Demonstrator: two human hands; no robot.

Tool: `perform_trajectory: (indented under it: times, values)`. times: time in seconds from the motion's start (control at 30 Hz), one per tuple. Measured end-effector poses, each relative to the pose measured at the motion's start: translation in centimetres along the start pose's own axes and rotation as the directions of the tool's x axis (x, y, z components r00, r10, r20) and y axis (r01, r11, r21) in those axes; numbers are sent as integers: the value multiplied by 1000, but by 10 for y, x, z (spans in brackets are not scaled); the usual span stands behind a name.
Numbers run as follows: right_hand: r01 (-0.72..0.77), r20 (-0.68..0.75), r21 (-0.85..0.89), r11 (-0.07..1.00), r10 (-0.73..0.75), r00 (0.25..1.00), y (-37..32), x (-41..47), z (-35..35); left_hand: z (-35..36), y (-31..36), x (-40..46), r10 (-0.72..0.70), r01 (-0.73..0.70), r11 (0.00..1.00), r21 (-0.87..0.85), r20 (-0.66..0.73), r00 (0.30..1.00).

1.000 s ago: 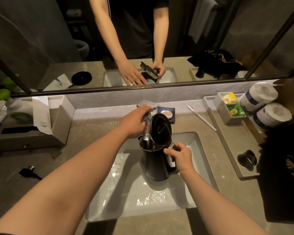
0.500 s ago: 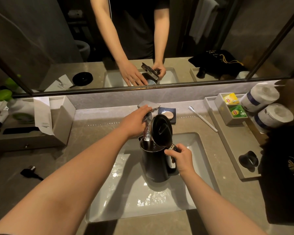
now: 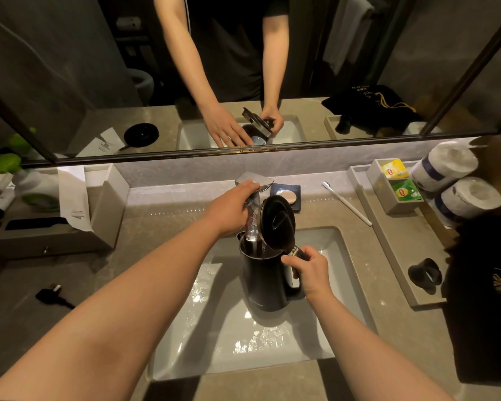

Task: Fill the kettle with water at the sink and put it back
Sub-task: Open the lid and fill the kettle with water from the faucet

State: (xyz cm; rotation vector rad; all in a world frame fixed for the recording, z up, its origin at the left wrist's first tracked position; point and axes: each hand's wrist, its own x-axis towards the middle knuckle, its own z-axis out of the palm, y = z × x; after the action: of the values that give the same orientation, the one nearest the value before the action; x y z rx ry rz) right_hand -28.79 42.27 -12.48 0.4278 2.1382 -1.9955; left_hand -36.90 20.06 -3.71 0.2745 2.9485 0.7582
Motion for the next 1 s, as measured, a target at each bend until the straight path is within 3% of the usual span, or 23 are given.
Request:
perform_trajectory:
  times: [1.0]
  values:
    - [-12,-10,-12,1000,12,1000,-2,-4,2,2,-1,1,4,-4,1000,0,15,1000]
